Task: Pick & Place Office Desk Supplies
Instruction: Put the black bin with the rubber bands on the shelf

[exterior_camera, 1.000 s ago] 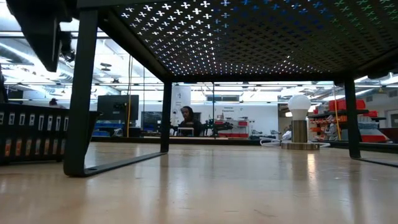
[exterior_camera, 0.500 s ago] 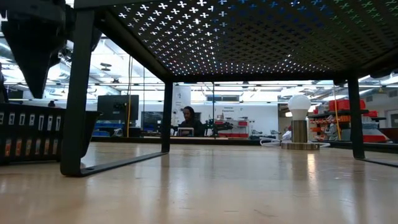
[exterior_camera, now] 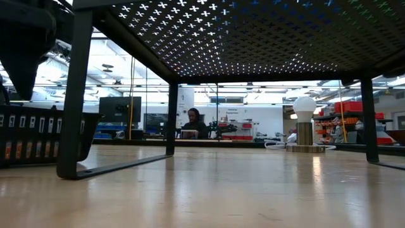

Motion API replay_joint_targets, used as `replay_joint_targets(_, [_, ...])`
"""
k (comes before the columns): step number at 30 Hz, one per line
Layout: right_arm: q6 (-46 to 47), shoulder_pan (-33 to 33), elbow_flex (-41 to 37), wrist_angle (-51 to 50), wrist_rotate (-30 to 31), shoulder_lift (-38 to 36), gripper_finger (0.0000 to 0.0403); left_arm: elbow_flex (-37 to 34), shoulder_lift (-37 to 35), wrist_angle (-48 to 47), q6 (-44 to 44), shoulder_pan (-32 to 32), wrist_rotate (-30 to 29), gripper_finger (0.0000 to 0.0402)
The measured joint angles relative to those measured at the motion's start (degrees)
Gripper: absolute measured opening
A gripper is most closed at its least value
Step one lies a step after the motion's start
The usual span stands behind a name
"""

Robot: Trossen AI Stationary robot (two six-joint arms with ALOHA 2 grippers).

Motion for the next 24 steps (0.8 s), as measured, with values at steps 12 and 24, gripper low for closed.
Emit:
replay_joint_targets(12, [1.1, 1.6, 0.0, 0.6, -2.0, 0.0, 0.0007, 0.0, -3.8, 16.0, 7.3, -6.3, 1.5, 0.0276])
replay_joint_targets(24, [-0.6, 2.6, 2.9, 0.3, 3.8, 0.1, 0.0002, 0.0, -0.7, 25.1, 12.7, -6.4, -1.4, 0.0252])
